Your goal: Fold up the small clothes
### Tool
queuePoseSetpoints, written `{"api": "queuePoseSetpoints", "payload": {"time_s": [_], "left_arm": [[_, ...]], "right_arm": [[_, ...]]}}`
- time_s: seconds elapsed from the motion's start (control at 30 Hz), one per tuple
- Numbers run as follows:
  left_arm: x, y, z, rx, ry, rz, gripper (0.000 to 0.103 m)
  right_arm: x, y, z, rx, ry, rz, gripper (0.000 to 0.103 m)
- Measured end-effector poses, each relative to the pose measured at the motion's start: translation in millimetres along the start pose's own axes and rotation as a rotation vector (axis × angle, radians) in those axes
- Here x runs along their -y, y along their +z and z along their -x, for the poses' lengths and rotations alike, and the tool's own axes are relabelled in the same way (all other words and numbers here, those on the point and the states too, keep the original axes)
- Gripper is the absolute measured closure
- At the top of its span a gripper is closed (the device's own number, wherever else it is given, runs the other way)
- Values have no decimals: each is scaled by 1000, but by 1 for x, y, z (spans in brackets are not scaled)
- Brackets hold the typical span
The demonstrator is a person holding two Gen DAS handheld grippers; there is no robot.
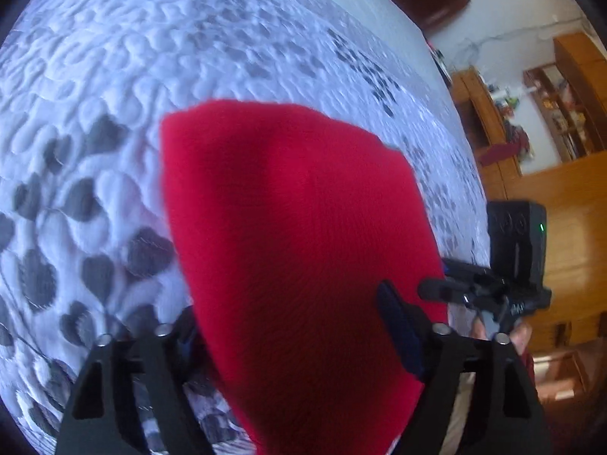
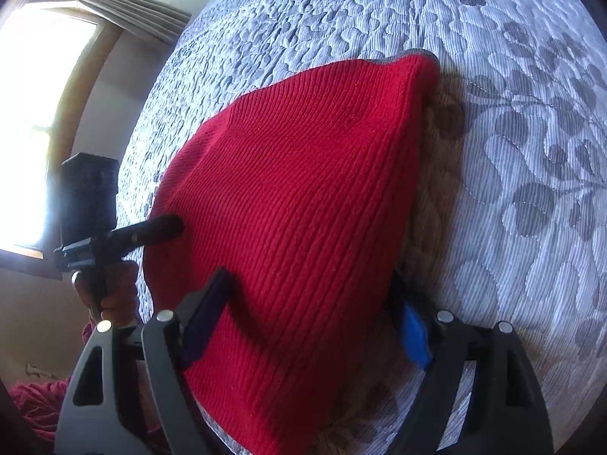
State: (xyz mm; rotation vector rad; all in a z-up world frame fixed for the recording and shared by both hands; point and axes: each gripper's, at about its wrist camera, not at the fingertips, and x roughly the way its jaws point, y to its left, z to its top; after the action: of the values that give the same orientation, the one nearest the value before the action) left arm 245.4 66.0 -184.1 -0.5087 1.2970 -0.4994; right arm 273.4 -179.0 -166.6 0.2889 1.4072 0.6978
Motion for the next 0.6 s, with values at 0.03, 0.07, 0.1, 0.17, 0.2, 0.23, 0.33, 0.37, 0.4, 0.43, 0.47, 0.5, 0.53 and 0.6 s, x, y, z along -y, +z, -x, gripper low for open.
{"api": "queuePoseSetpoints", "payload": {"time_s": [0.03, 0.07, 0.1, 0.17, 0.2, 0.23, 0.33, 0.37, 0.4, 0.43, 0.47, 0.5, 0.53, 0.6], "left_arm": [[0, -1, 0, 2, 12, -2, 34], [-2, -1, 1, 3, 7, 1, 36], [-7, 0, 2, 4, -16, 18, 39], [-18, 1, 3, 5, -66, 62, 45], [-22, 1, 3, 5, -89, 79, 48], [-26, 2, 2, 3, -117, 98, 50], [-30, 1, -3, -3, -161, 124, 57], [-30, 0, -3, -3, -166, 127, 59], [-31, -1, -4, 0, -181, 142, 61], [-31, -1, -4, 1, -191, 152, 62], [-31, -2, -5, 2, -191, 152, 62], [-30, -2, -5, 2, -188, 145, 62], [-30, -1, -6, 2, -185, 142, 62], [-27, -1, -8, 3, -163, 124, 61]], "right_arm": [[0, 1, 0, -3, -1, -2, 23], [0, 1, 0, -6, -1, -4, 23], [1, 2, 0, -7, 1, -6, 23], [3, 5, -1, -4, 13, -19, 23], [5, 6, -1, 0, 23, -29, 23], [8, 7, -1, 4, 36, -42, 23], [12, 10, -5, 15, 56, -71, 25], [11, 10, -5, 19, 50, -64, 26], [10, 8, -5, 23, 46, -60, 28], [10, 7, -4, 27, 44, -61, 31], [12, 6, -2, 38, 44, -65, 35], [14, 4, -1, 42, 53, -72, 37], [16, 4, -1, 47, 63, -83, 37], [17, 4, -4, 50, 64, -92, 37]]}}
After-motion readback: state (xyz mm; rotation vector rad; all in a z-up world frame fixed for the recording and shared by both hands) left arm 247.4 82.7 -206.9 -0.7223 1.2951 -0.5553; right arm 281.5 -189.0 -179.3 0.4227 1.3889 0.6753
